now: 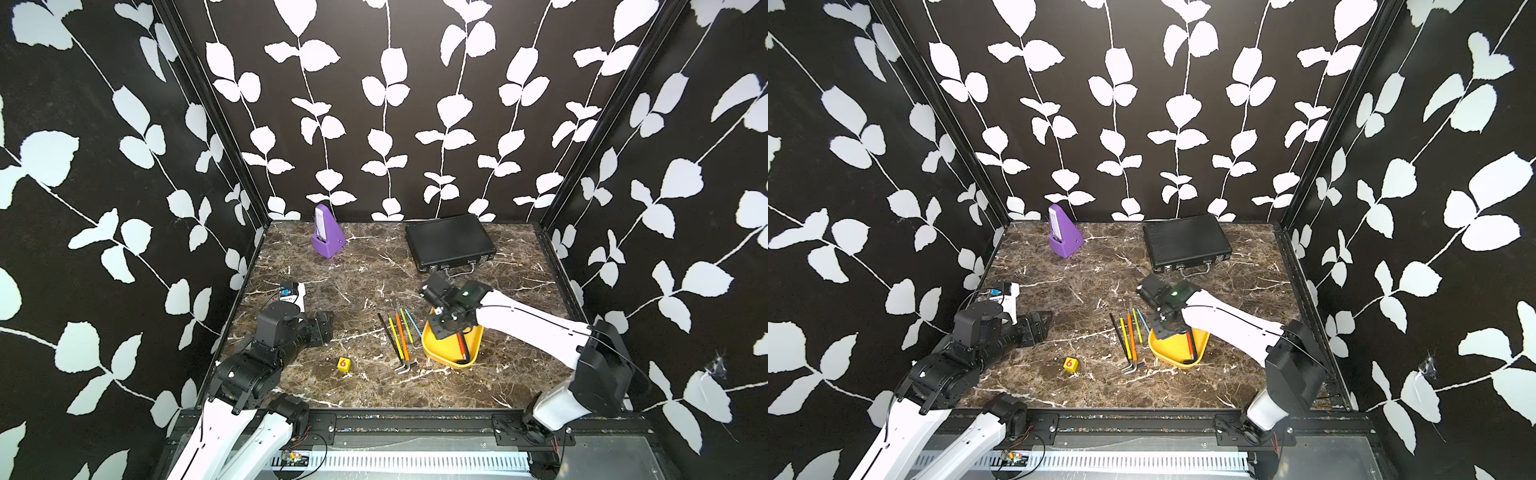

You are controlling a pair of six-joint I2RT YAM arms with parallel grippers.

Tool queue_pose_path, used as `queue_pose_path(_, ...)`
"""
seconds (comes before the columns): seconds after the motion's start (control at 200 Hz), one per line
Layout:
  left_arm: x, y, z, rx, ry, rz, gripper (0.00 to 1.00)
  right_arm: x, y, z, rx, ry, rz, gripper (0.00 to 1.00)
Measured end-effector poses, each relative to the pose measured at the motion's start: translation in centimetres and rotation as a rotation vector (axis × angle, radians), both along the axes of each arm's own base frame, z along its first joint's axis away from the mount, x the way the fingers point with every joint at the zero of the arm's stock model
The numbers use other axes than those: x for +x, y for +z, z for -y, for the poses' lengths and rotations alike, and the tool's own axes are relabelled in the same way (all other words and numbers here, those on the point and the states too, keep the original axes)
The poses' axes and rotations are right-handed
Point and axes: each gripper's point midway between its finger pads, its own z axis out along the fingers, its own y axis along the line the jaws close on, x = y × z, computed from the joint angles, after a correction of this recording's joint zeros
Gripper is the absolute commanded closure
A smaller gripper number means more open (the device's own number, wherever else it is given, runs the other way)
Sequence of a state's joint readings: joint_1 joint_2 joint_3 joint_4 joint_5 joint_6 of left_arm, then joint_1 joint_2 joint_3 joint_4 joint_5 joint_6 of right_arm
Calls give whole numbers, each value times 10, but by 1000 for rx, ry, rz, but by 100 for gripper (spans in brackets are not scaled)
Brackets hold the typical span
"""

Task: Put the hex key on the desktop into the storage box
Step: Place the Allen key in the storage box, then adjust the storage box at the center of the board.

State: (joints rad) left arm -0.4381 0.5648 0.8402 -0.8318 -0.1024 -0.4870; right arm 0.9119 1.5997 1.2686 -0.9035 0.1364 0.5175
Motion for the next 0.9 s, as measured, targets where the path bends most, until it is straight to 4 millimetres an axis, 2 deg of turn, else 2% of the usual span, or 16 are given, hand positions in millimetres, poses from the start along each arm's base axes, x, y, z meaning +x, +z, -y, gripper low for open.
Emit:
queue_pose_path(0.095,-1,2,-3,3,14,12,25,-8,-3,-40,7,62,0,71)
queue_pose_path(0.21,-4,2,-8,10,28,18,25,-18,-22,-77,-16,121,-20,73)
queue_pose_path(0.42,-8,1,-11,15,37,13,25,-27,-50,-110,-52,171,-54,77)
queue_pose_path(0.6,-8,1,-12,13,39,10,25,-20,-56,-113,-82,159,-41,76)
queue_pose_path(0.775,-8,1,-12,13,39,10,24,-4,-55,-99,-106,100,-22,76)
queue_pose_path(0.9,-8,1,-11,12,39,11,24,15,-56,-79,-114,36,-25,78)
